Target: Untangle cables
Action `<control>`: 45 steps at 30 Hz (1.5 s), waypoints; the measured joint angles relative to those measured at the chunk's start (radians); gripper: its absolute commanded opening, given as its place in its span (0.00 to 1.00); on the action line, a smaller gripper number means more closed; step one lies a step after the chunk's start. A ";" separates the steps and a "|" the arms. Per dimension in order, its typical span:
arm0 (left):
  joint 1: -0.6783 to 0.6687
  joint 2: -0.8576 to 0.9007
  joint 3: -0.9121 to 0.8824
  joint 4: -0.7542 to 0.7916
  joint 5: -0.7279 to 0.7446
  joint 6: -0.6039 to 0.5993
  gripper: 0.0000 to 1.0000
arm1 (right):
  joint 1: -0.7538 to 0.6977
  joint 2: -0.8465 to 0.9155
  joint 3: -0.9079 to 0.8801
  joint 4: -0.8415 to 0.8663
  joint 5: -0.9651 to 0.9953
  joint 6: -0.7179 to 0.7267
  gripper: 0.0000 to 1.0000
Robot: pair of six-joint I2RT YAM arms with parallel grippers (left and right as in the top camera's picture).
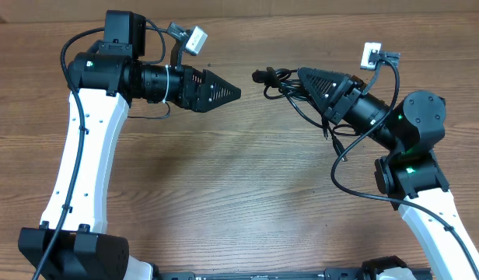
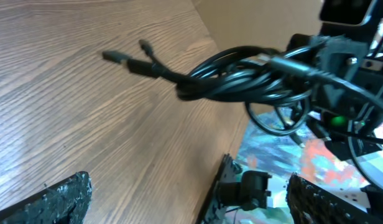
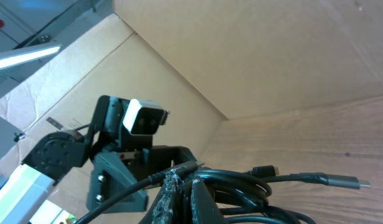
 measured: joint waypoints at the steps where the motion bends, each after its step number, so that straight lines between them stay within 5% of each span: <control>1: 0.000 0.000 0.000 0.000 -0.008 0.010 1.00 | 0.000 0.000 0.000 0.007 0.000 0.011 0.04; 14: -0.008 0.000 0.000 0.038 -0.079 0.615 0.99 | 0.000 0.000 0.000 0.007 -0.050 0.056 0.04; 23: -0.081 0.000 0.000 0.096 -0.087 0.821 0.99 | 0.000 0.000 0.000 0.012 -0.129 0.085 0.04; 30: -0.140 0.000 0.000 0.098 -0.095 0.881 0.60 | 0.000 0.000 0.000 0.030 -0.146 0.094 0.04; 34: -0.151 0.000 0.000 0.099 -0.098 0.898 0.04 | 0.000 0.000 0.000 0.030 -0.153 0.097 0.04; 43: -0.151 0.000 0.000 0.069 -0.105 0.899 0.04 | 0.000 0.000 0.000 -0.003 -0.151 0.096 0.04; 45: -0.151 0.000 0.000 0.053 -0.100 0.884 0.04 | 0.000 0.000 0.000 -0.012 -0.152 0.097 0.17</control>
